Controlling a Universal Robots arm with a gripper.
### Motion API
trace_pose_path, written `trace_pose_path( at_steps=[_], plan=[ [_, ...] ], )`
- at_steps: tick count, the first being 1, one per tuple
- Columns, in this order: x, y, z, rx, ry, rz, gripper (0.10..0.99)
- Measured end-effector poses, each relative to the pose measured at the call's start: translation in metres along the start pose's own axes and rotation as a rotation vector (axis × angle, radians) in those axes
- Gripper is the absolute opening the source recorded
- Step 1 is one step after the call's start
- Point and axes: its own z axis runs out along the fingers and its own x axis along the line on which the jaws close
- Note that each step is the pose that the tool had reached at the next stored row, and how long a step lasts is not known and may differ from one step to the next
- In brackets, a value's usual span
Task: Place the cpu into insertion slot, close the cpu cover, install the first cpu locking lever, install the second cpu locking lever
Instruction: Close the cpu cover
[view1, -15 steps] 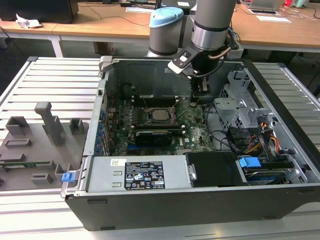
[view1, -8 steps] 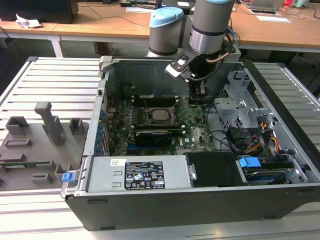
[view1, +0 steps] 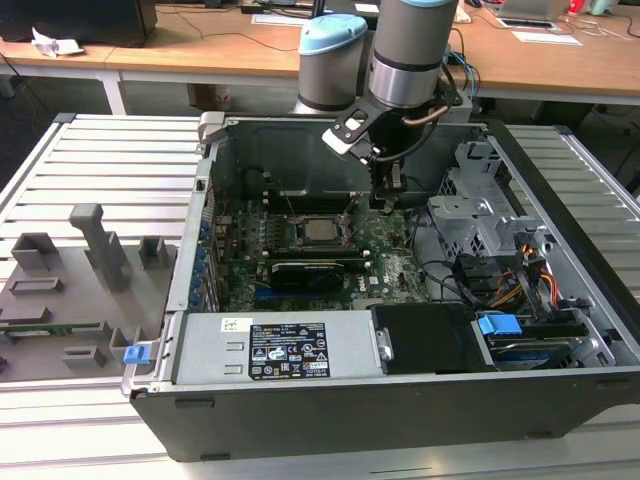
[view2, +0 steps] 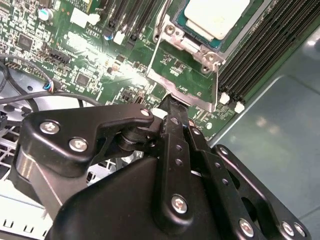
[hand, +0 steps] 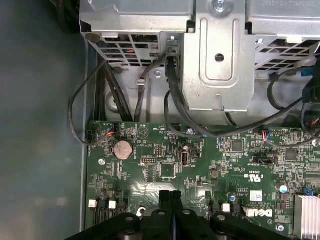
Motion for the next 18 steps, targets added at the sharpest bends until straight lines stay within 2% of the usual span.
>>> trace_pose_path(
  at_steps=[2,18],
  plan=[
    [0.0001,-0.0031,-0.0001,0.0,0.0,0.0,0.106],
    [0.0003,-0.0135,-0.0003,0.0,0.0001,0.0,0.106]
  ],
)
